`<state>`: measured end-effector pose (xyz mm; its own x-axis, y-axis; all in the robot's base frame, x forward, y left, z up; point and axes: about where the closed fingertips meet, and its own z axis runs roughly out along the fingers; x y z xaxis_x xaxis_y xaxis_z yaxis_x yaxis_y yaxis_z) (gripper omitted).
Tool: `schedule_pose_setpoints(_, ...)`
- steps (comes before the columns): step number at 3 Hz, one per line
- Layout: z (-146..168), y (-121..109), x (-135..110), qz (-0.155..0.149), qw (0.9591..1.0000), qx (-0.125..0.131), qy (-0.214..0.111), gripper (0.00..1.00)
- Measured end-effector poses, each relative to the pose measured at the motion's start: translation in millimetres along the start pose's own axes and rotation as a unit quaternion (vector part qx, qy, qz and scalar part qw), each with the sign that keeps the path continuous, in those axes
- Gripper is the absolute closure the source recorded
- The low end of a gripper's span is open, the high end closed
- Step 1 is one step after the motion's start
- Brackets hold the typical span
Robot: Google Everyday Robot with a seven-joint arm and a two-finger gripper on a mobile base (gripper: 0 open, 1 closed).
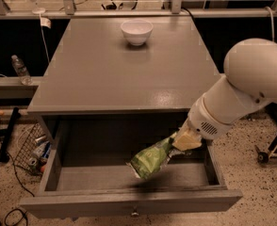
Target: Place green jalapeno chip bag into top drawer
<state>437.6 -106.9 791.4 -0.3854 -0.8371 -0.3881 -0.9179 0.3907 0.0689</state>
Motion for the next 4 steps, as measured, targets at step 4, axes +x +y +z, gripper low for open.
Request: schedule_pose_setpoints(4, 43.1, -12.8, 6.9, 0.008, 0.9989, 0.004, -0.047, 0.61)
